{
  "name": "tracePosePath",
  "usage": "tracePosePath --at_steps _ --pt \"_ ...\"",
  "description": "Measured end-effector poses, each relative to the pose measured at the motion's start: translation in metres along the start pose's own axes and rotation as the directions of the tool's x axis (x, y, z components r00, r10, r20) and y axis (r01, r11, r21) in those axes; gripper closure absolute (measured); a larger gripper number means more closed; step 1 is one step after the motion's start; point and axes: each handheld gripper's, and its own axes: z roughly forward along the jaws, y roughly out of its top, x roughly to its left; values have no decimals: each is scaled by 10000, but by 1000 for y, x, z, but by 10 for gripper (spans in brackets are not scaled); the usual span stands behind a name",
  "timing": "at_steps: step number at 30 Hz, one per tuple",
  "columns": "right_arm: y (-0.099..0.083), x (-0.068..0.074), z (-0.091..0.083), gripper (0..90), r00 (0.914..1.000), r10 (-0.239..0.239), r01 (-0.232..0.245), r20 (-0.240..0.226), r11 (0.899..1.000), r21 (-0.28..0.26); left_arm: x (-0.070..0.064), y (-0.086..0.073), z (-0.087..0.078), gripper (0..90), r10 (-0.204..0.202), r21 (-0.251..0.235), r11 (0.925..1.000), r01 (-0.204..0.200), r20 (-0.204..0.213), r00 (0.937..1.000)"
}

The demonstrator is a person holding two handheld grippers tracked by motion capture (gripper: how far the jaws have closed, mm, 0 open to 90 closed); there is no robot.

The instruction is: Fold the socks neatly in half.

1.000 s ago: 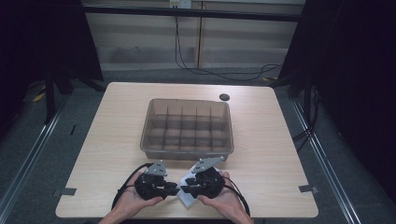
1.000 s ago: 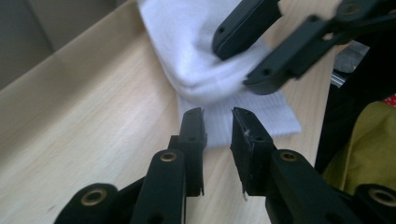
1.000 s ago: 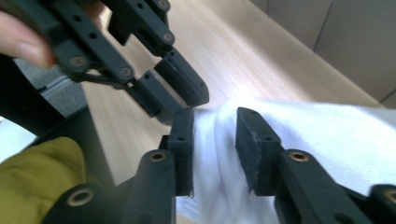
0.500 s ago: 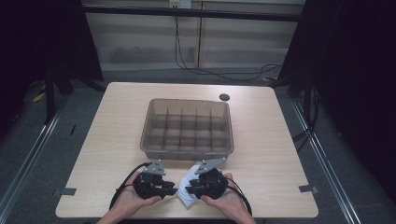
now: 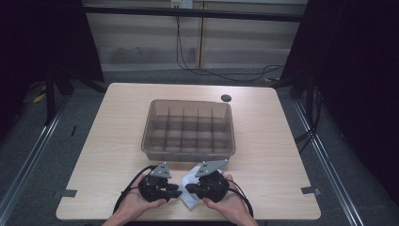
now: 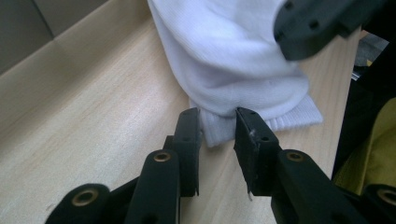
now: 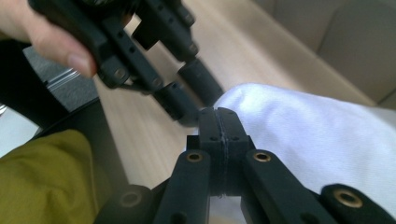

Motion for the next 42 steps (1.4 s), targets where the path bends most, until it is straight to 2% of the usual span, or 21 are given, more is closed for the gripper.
tracePosePath --at_steps 6,8,12,17,19,24,28,29,32,37,38,40,42 --pt "-13 -2 17 898 9997 171 -158 -197 9979 633 0 0 2 702 13 30 10000 -13 -63 10000" --pt "-15 -4 18 896 9990 332 -314 -300 9978 581 0 0 0 701 -6 29 10000 6 -67 10000" --pt "-15 -4 16 848 9994 257 -244 -220 9981 568 2 0 -4 696 -105 -116 9999 105 -64 9999" --pt "-13 -7 0 802 9995 272 -270 -147 9996 103 2 4 -11 707 -143 -467 9988 141 -27 9999" --pt "-13 -11 -12 791 9988 473 -474 -94 9987 -196 2 7 -15 712 -174 -605 9980 173 -5 9998" --pt "-17 -33 -37 805 9925 1033 -985 648 9924 -733 2 17 -16 733 -162 -733 9972 163 20 9999" --pt "-24 -56 -48 818 9785 1648 -1538 1238 9836 -938 2 31 -10 741 -164 -929 9955 180 183 9997" --pt "-26 -63 -48 826 9709 1934 -1812 1413 9789 -946 2 34 -8 741 -160 -1025 9946 182 217 9996" --pt "-30 -75 -44 819 9598 2364 -2241 1515 9701 -936 1 45 2 746 -135 -968 9952 157 237 9996" --pt "-31 -83 -32 774 9554 2482 -2386 1600 9681 -767 1 57 23 739 -107 -804 9967 132 314 9994" --pt "-31 -83 -31 758 9549 2489 -2402 1622 9681 -712 1 58 29 732 -202 -801 9965 230 354 9992" --pt "-31 -84 -29 738 9544 2494 -2422 1638 9682 -631 3 58 38 712 -369 -653 9971 396 415 9985" --pt "-31 -84 -29 686 9544 2496 -2436 1637 9683 -556 3 55 47 711 -281 -355 9989 293 350 9990"
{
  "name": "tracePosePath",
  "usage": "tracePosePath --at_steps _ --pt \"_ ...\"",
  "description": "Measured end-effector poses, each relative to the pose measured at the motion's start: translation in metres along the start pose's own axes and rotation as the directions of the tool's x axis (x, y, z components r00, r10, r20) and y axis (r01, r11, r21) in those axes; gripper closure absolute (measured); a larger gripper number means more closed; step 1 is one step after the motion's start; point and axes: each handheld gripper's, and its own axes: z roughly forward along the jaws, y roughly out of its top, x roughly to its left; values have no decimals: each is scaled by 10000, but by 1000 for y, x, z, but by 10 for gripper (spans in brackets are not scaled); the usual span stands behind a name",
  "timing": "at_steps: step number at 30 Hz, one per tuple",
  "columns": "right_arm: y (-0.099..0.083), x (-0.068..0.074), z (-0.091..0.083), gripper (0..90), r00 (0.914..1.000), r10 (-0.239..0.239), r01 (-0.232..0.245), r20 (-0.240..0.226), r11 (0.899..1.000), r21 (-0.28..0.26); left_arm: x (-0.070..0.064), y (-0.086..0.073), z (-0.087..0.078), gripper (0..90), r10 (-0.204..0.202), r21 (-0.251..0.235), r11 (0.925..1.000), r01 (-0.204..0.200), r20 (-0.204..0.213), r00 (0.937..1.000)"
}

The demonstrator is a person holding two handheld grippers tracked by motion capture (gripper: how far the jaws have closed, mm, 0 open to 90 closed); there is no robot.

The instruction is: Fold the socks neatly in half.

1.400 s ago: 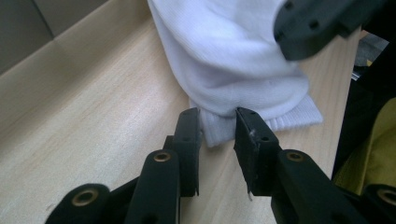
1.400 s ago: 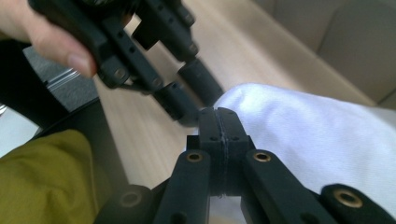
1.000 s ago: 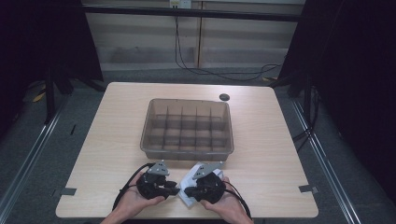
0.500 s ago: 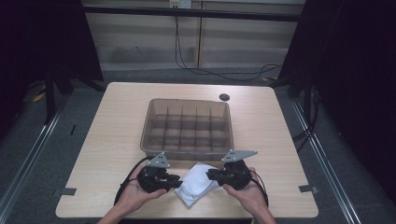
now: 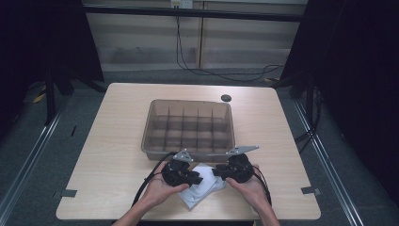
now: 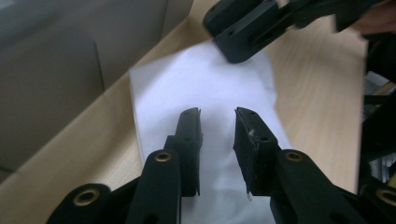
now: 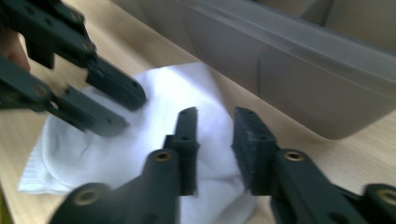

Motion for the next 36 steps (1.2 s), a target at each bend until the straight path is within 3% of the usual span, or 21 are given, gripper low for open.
tracePosePath --at_steps 4,9,11,13,16,19,25,29,32,36 --pt "-2 -3 0 616 9997 128 -127 206 9999 -15 -3 -3 0 731 97 165 9998 -98 87 9999" --pt "-5 -4 6 520 9994 269 -266 -200 9995 180 -9 -10 -4 740 305 169 9994 -306 37 9995" --pt "-7 -2 10 514 9992 245 -234 -331 9992 327 -12 -13 -5 740 486 168 9987 -485 -43 9988" --pt "-8 1 13 518 9990 214 -197 -386 9988 450 -13 -14 -7 740 411 196 9990 -409 -95 9991" --pt "-8 6 16 569 9988 -44 76 -482 9978 652 -16 -16 -7 741 390 161 9991 -385 -322 9987" --pt "-10 9 19 602 9985 -156 193 -527 9973 706 -16 -16 -7 741 439 151 9989 -437 -151 9989" --pt "-11 13 19 793 9980 -251 284 -575 9979 579 -15 -17 -7 742 374 32 9993 -374 -145 9992" --pt "-7 15 13 824 9980 -387 398 -490 9990 222 -14 -18 -7 743 305 15 9995 -305 -120 9995" --pt "-3 18 3 829 9964 -545 527 -649 9982 -291 -14 -18 -6 747 271 -16 9996 -271 -132 9995" --pt "1 29 -3 831 9919 -906 855 -889 9946 -591 -14 -18 -6 752 180 -139 9997 -182 -152 9997"
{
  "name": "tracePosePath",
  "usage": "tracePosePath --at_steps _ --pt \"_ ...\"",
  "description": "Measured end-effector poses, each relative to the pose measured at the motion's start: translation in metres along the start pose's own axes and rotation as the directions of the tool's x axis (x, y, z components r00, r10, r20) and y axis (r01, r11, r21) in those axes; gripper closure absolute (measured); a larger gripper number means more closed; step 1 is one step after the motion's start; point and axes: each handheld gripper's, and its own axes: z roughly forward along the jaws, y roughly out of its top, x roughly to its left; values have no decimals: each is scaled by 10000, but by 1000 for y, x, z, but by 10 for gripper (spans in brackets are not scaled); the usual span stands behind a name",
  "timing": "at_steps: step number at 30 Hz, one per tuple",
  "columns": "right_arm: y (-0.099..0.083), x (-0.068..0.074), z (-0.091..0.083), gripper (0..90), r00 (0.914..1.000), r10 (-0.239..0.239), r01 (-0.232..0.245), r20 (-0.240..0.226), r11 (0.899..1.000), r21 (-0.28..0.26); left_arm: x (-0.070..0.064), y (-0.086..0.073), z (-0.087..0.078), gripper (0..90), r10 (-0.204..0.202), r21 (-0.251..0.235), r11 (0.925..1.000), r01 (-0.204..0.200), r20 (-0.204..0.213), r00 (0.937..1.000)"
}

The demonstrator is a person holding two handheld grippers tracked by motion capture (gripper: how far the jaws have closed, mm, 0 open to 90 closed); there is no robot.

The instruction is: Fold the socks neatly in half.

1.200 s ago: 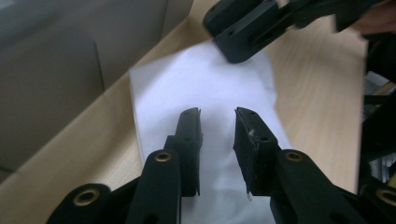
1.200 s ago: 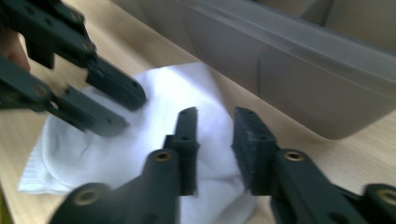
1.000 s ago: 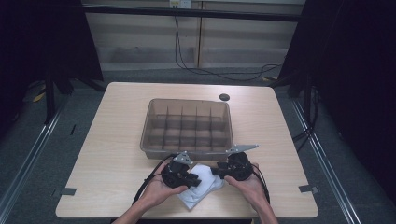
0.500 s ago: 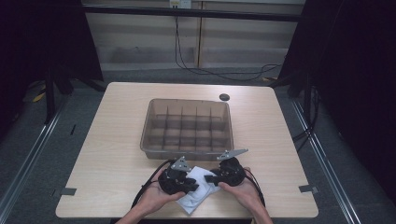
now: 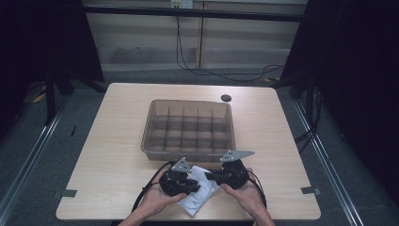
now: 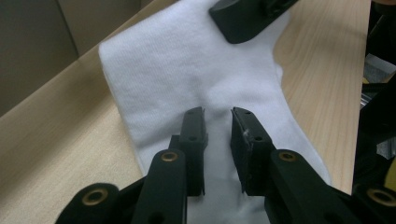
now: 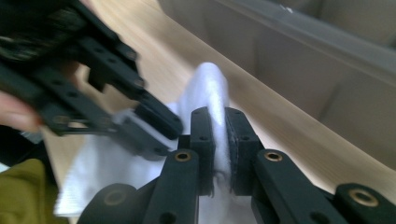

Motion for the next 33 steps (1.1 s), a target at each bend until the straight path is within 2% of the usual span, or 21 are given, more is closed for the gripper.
tracePosePath --at_steps 2,5,8,10,12,15,19,25,27,30,31,33 --pt "2 4 -2 832 9998 -91 89 -172 9999 -105 0 1 1 752 -52 -56 10000 52 -49 10000" --pt "3 8 -3 832 9991 -217 210 -352 9996 -198 -1 2 3 754 -95 -169 9998 89 -362 9993" --pt "3 9 -3 832 9991 -228 220 -369 9995 -222 -2 2 3 747 -123 -223 9997 115 -360 9993" --pt "3 8 -3 832 9990 -250 242 -365 9995 -217 -3 3 2 708 29 -103 9999 -31 -226 9997" --pt "2 6 -4 832 9994 -200 194 -288 9996 -219 -3 4 -2 650 -138 -76 9999 138 -29 9999" --pt "1 1 -7 833 10000 -56 54 -82 9997 -222 -2 6 -8 652 22 7 10000 -22 149 9999" --pt "-3 -8 -12 833 9998 187 -184 110 9994 -293 -6 6 -19 652 193 -251 9995 -185 313 9993" --pt "-7 -14 -20 832 9984 437 -424 358 9984 -376 -13 0 -33 683 413 -157 9991 -406 451 9981" --pt "-8 -15 -20 832 9981 438 -425 435 9986 -312 -17 -5 -35 702 640 -16 9979 -640 540 9965" --pt "-9 -17 -19 832 9979 424 -411 498 9988 -254 -23 -10 -33 749 840 62 9964 -849 857 9928" --pt "-9 -17 -19 832 9977 405 -393 539 9989 -240 -25 -10 -30 760 972 226 9948 -993 803 9920" --pt "-9 -16 -19 833 9977 411 -395 542 9988 -286 -25 -12 -25 768 963 460 9939 -1006 892 9914"
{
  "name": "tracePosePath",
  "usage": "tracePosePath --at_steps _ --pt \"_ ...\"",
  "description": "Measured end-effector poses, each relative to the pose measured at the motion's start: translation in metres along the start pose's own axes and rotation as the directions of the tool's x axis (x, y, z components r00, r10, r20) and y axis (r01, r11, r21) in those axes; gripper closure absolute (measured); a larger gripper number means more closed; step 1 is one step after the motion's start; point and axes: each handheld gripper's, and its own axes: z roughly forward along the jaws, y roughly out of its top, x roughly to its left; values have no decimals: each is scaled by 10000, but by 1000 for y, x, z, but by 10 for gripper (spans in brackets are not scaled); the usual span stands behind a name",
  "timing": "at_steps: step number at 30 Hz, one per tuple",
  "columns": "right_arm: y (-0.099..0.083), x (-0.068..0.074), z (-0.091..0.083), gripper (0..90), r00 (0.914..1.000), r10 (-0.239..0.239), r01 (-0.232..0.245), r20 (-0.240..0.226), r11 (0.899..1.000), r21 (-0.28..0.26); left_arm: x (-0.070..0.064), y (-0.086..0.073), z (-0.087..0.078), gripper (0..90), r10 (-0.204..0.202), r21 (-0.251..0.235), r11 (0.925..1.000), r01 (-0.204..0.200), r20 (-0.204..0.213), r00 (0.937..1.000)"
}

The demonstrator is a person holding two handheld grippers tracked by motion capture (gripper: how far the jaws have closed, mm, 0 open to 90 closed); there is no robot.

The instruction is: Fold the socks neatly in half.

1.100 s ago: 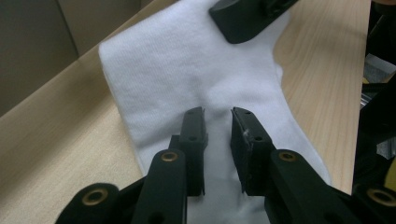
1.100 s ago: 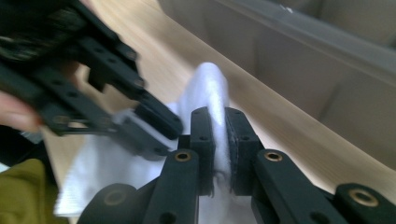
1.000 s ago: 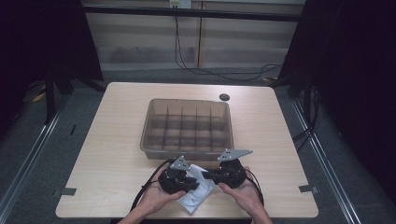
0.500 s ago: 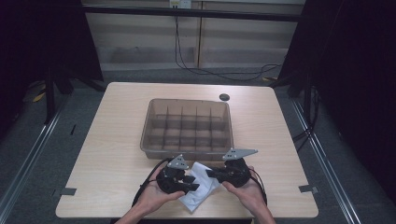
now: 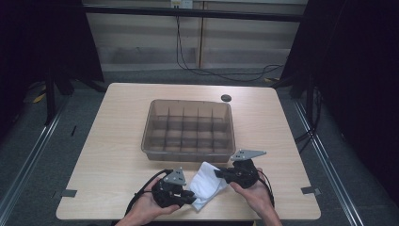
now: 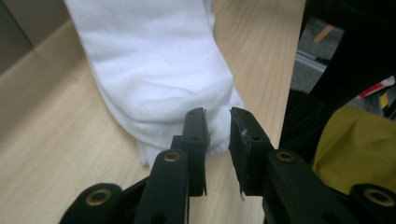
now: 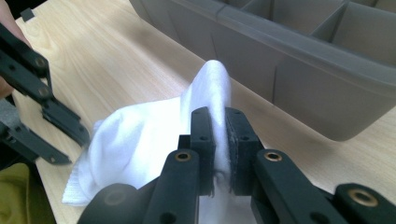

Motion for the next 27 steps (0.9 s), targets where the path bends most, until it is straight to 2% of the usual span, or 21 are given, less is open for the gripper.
tracePosePath --at_steps 3,6,8,9,18,27 --pt "0 0 -2 832 10000 16 -15 46 10000 -74 3 -2 5 775 3 232 9997 -1 -72 10000" --pt "0 0 -6 832 10000 -49 50 57 9999 -164 5 -2 9 770 -130 148 9998 133 -211 9997" --pt "0 1 -7 832 9999 -98 99 18 9997 -224 7 -2 14 768 -132 268 9995 140 -292 9995" --pt "1 2 -8 832 9999 -100 101 14 9997 -220 7 -2 16 768 -75 342 9994 91 -463 9989" --pt "4 20 -3 831 9970 -687 685 -354 9976 -68 10 2 20 790 -137 229 9996 151 -603 9981" --pt "3 40 8 829 9887 -1234 1262 -848 9916 283 12 2 20 803 -340 100 9993 347 -667 9972"
